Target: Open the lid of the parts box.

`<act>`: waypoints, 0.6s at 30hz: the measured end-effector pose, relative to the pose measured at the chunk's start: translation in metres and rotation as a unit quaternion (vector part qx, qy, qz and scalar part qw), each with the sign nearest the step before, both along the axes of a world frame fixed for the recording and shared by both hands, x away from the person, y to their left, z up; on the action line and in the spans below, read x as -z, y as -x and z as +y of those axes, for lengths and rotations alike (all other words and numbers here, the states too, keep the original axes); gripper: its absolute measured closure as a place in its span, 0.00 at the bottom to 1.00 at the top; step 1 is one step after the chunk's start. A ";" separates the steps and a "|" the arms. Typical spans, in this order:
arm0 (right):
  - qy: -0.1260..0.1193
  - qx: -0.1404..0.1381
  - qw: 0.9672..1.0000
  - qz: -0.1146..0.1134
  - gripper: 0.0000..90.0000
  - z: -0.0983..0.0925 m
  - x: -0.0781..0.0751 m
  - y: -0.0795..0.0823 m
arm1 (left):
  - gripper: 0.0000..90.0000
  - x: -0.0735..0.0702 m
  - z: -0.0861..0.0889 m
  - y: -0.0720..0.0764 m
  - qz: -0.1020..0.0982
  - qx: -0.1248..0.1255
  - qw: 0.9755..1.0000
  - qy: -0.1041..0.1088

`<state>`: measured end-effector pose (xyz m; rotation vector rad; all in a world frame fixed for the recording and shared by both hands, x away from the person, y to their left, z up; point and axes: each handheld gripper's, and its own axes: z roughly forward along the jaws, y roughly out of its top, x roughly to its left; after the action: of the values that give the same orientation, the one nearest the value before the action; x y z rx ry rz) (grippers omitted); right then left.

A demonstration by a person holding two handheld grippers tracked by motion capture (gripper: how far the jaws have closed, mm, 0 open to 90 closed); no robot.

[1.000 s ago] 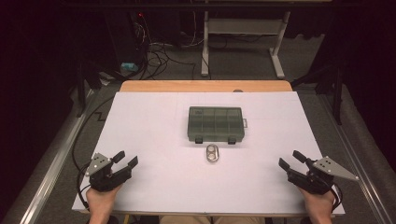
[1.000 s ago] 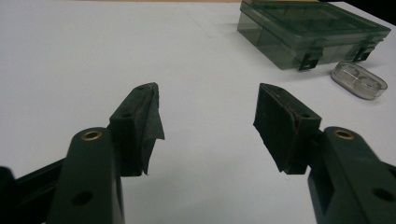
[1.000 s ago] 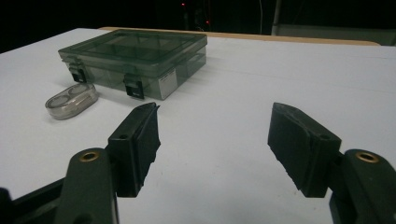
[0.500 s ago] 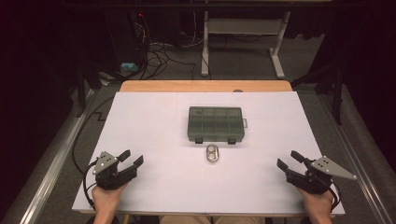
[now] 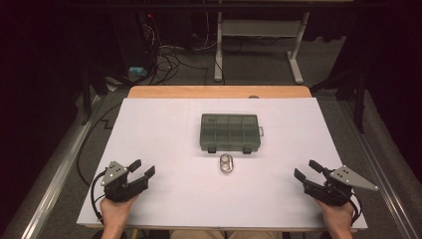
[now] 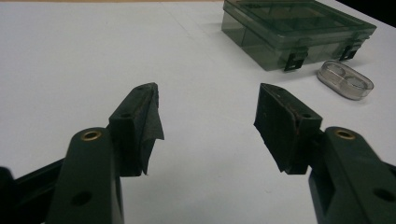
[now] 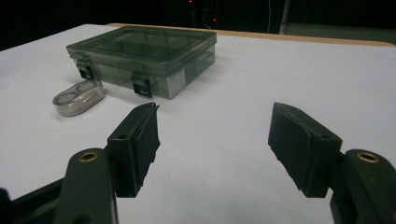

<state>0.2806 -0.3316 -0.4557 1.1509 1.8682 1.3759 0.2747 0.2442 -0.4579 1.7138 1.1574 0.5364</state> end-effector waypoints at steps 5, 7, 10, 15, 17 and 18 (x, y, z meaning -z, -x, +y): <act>-0.004 0.002 1.000 -0.004 0.37 0.000 -0.001 -0.001 | 0.45 0.000 -0.002 -0.001 0.000 0.003 1.000 -0.001; -0.003 0.000 1.000 -0.005 0.37 0.001 -0.001 -0.002 | 0.45 0.000 -0.004 -0.002 0.000 0.006 1.000 0.000; -0.002 0.000 1.000 -0.004 0.37 0.003 -0.001 -0.002 | 0.45 0.000 -0.005 -0.002 0.000 0.007 1.000 -0.001; -0.001 -0.004 1.000 -0.007 0.37 0.007 -0.002 -0.005 | 0.45 0.001 -0.006 -0.003 0.002 0.009 1.000 -0.002; -0.001 -0.005 1.000 -0.007 0.37 0.007 -0.002 -0.005 | 0.45 0.001 -0.007 -0.003 0.003 0.010 1.000 -0.002; -0.001 -0.006 1.000 -0.007 0.38 0.008 -0.002 -0.005 | 0.45 0.001 -0.008 -0.004 0.004 0.010 1.000 -0.003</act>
<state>0.2858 -0.3238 -0.4540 1.1311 1.8672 1.3886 0.2785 0.2367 -0.4593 1.7325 1.1432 0.5215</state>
